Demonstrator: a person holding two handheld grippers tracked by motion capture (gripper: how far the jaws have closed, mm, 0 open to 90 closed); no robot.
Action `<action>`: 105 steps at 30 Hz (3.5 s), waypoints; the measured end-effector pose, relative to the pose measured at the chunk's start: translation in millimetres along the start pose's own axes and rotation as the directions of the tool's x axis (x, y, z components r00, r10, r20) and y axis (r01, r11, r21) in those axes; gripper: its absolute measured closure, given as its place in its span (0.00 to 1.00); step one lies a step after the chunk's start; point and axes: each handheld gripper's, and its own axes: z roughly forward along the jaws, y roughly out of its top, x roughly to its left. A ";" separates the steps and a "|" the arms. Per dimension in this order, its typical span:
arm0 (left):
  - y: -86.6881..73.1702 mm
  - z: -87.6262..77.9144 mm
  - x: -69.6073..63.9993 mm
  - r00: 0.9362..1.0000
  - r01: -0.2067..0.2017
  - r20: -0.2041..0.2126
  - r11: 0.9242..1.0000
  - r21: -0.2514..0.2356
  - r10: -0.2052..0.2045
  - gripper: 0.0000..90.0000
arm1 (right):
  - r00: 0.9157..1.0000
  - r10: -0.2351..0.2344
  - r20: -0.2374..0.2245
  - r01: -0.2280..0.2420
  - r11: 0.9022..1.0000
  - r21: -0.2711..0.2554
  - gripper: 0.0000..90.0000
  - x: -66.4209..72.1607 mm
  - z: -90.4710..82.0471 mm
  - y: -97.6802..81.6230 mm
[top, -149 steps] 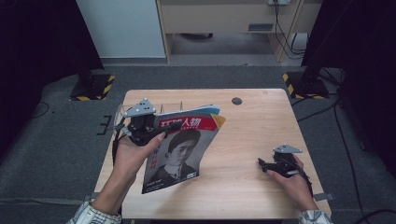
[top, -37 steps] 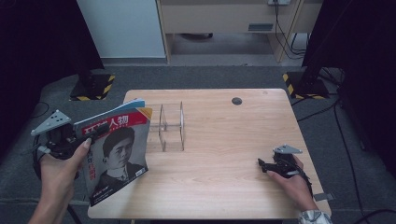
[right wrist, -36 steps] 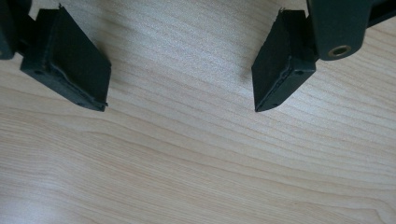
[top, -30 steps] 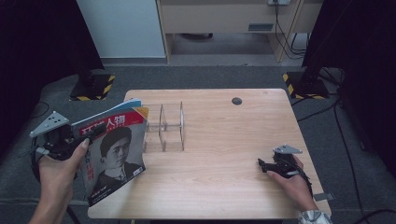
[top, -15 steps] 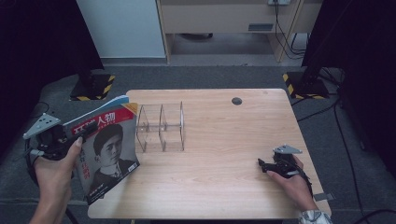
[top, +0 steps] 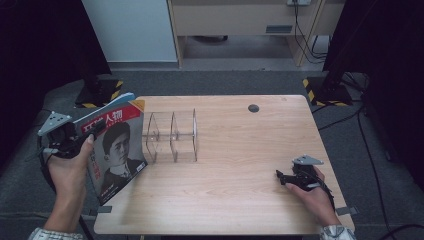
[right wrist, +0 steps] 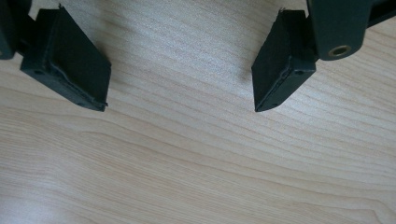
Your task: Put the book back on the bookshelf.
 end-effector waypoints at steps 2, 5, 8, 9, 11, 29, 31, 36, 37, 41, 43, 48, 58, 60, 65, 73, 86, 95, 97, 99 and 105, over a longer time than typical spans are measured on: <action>0.5 3.1 1.5 1.000 0.017 0.001 1.000 -0.019 -0.016 0.96 | 1.000 0.002 0.002 -0.002 1.000 -0.003 0.22 0.4 0.2 -0.1; 1.4 8.3 2.6 0.999 0.035 -0.003 0.999 -0.041 -0.035 0.96 | 1.000 0.001 0.002 -0.001 1.000 -0.003 0.22 0.3 0.2 -0.1; 2.0 14.7 3.2 0.999 0.046 -0.012 0.998 -0.050 -0.047 0.96 | 1.000 0.000 0.000 0.000 1.000 -0.003 0.22 0.4 0.1 -0.2; 2.1 16.6 3.3 0.999 0.047 -0.014 0.998 -0.052 -0.048 0.96 | 1.000 0.000 0.000 0.000 1.000 -0.003 0.22 0.5 0.1 -0.2; 2.0 19.9 3.3 0.999 0.047 -0.019 0.997 -0.057 -0.048 0.96 | 1.000 0.000 0.000 0.000 1.000 -0.003 0.22 0.5 0.1 -0.2; 0.3 44.0 14.3 0.992 0.114 -0.032 0.986 -0.123 -0.119 0.96 | 1.000 -0.003 -0.003 0.003 1.000 -0.003 0.22 0.8 0.0 -0.4; -0.2 45.4 15.7 0.991 0.129 -0.029 0.983 -0.132 -0.134 0.96 | 1.000 -0.003 -0.003 0.003 1.000 -0.004 0.22 0.7 0.1 -0.4; -0.9 45.1 17.4 0.989 0.130 -0.055 0.981 -0.140 -0.139 0.96 | 1.000 -0.002 -0.001 0.002 1.000 -0.002 0.22 0.9 -0.2 -0.4; -0.9 45.0 17.7 0.989 0.129 -0.057 0.982 -0.140 -0.138 0.96 | 1.000 -0.002 -0.001 0.002 1.000 -0.002 0.22 0.9 -0.2 -0.4; -2.4 46.1 18.4 0.988 0.128 -0.069 0.980 -0.150 -0.139 0.96 | 1.000 -0.002 -0.001 0.002 1.000 -0.002 0.22 0.9 -0.2 -0.4; -3.7 47.3 18.2 0.987 0.132 -0.073 0.978 -0.158 -0.145 0.96 | 1.000 -0.002 -0.001 0.002 1.000 -0.001 0.22 1.0 -0.3 -0.4; -4.4 51.5 15.5 0.987 0.122 -0.088 0.980 -0.160 -0.137 0.96 | 1.000 -0.004 0.000 0.004 1.000 -0.004 0.22 1.2 -0.3 -0.6; -10.1 57.8 12.5 0.987 0.119 -0.086 0.979 -0.168 -0.135 0.96 | 1.000 -0.005 0.000 0.005 1.000 -0.004 0.22 1.2 -0.3 -0.7; -11.6 57.7 12.9 0.987 0.123 -0.082 0.977 -0.172 -0.139 0.96 | 1.000 -0.005 0.000 0.005 1.000 -0.004 0.22 1.2 -0.3 -0.7; -14.0 56.7 13.5 0.987 0.125 -0.083 0.976 -0.179 -0.141 0.96 | 1.000 -0.004 0.000 0.004 1.000 -0.004 0.22 1.3 -0.4 -0.7; -14.7 55.4 14.5 0.987 0.125 -0.078 0.974 -0.188 -0.141 0.96 | 1.000 -0.004 -0.002 0.004 1.000 -0.003 0.22 1.3 -0.4 -0.7; -13.9 53.9 13.0 0.988 0.121 -0.070 0.971 -0.208 -0.138 0.96 | 1.000 -0.006 -0.005 0.006 1.000 -0.002 0.22 1.6 -0.8 -1.0; -11.3 49.9 12.5 0.988 0.126 -0.060 0.966 -0.227 -0.143 0.96 | 1.000 -0.007 -0.006 0.007 1.000 -0.002 0.22 1.7 -0.8 -1.0; -11.4 50.2 13.0 0.988 0.125 -0.063 0.965 -0.232 -0.143 0.96 | 1.000 -0.007 -0.006 0.007 1.000 -0.002 0.22 1.7 -0.8 -1.0; -12.1 51.0 13.6 0.988 0.125 -0.058 0.963 -0.239 -0.142 0.96 | 1.000 -0.005 -0.005 0.005 1.000 -0.003 0.22 1.9 -0.8 -1.0; -15.7 52.8 12.2 0.990 0.108 -0.065 0.962 -0.252 -0.128 0.96 | 1.000 -0.005 -0.005 0.005 1.000 -0.003 0.22 2.0 -0.8 -1.0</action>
